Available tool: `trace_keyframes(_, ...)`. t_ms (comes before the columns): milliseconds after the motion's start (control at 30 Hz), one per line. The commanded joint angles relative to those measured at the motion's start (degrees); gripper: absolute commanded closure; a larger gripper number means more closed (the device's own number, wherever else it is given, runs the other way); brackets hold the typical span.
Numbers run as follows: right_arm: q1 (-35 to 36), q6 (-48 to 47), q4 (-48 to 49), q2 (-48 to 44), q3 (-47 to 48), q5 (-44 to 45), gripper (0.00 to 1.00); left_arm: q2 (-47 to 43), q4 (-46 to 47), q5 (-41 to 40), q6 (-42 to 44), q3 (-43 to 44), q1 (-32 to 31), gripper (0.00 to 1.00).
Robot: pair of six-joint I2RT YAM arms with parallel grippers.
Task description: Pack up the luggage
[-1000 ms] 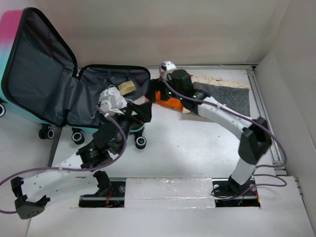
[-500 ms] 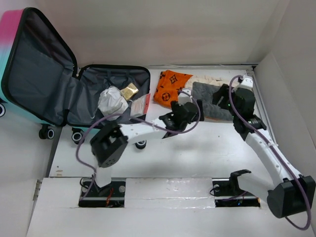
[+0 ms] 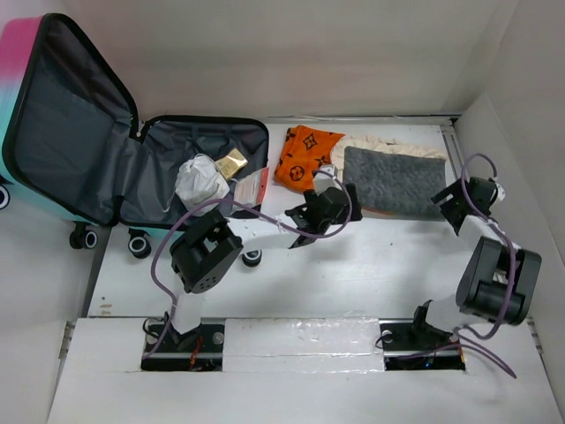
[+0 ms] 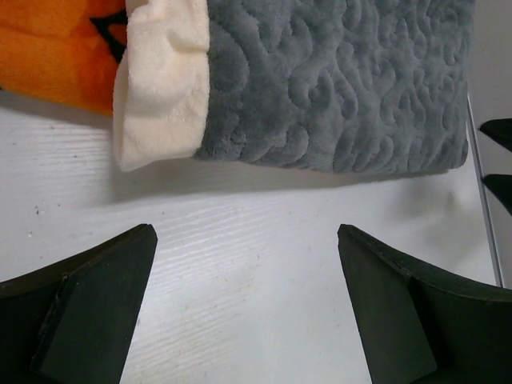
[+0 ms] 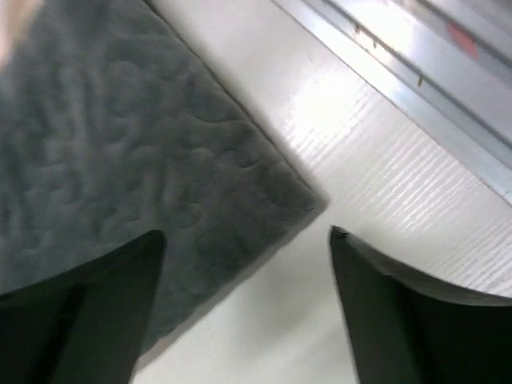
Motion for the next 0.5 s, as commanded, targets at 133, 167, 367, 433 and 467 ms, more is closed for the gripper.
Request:
trace_keyframes(133,-1.9,0.9,5.1,12.1,4.5,-7.6,0.31,-5.7,6.0,2.1,-0.5,-4.8,-0.2,0.07)
trace_keyframes(167,-1.9,0.8,5.1,12.2,5.4,-8.4,0.34,-7.0,6.9,2.1,-0.5,-5.5,-0.2,0.07)
trace_keyframes(367,-2.4,0.3,3.2,14.9,8.5,-9.2,0.89,-8.5,8.2,1.6,0.1,-8.1,-0.2,0.07)
trace_keyframes(433,-2.9,0.3,0.3,14.9,9.2,-9.2,1.0,-8.5,7.7,1.6,0.1,-8.1,-0.2,0.07)
trace_keyframes(467,-2.9,0.3,0.3,13.8,9.2,-9.9,1.0,-8.5,7.7,1.6,0.1,-8.8,0.4,0.07)
